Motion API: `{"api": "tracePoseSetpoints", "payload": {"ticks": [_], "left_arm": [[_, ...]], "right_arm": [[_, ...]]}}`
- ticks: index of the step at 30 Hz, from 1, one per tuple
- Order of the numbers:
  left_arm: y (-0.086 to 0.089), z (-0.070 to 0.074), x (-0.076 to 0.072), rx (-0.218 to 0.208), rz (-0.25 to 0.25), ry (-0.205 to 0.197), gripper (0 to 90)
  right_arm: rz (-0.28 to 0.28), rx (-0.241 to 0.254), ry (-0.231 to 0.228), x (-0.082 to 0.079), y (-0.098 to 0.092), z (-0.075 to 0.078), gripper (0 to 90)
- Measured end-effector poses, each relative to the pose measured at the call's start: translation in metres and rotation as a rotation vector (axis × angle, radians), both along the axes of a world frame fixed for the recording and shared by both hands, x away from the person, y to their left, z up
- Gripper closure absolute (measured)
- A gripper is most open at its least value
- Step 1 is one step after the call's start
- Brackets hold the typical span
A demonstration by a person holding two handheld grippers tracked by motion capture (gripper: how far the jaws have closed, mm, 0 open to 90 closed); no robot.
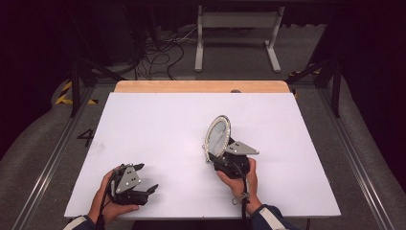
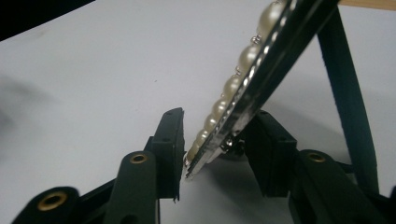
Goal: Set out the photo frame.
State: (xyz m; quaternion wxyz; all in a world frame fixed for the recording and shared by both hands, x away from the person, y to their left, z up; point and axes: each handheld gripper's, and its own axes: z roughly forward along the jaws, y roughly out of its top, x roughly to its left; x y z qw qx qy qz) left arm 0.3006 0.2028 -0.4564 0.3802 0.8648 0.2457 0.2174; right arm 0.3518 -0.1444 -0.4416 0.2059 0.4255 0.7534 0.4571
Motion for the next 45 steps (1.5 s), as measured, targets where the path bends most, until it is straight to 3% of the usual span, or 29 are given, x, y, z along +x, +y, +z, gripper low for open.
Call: {"api": "tracePoseSetpoints", "payload": {"ticks": [5, 26, 38, 45], "left_arm": [[0.000, 0.000, 0.000, -0.003, -0.001, 0.000, 18.1], [-0.007, 0.000, 0.008, -0.010, -0.005, 0.009, 17.4], [-0.023, 0.001, 0.039, -0.058, -0.025, 0.047, 16.1], [-0.047, 0.004, 0.068, -0.084, -0.072, 0.060, 15.5]], "right_arm": [[-0.021, 0.020, 0.001, 0.006, 0.005, -0.005, 61.8], [0.055, 0.057, 0.064, 0.007, -0.005, -0.004, 72.1], [0.094, 0.047, 0.085, 0.003, -0.012, -0.002, 74.9], [0.121, 0.037, 0.094, 0.001, -0.015, -0.001, 75.5]]}}
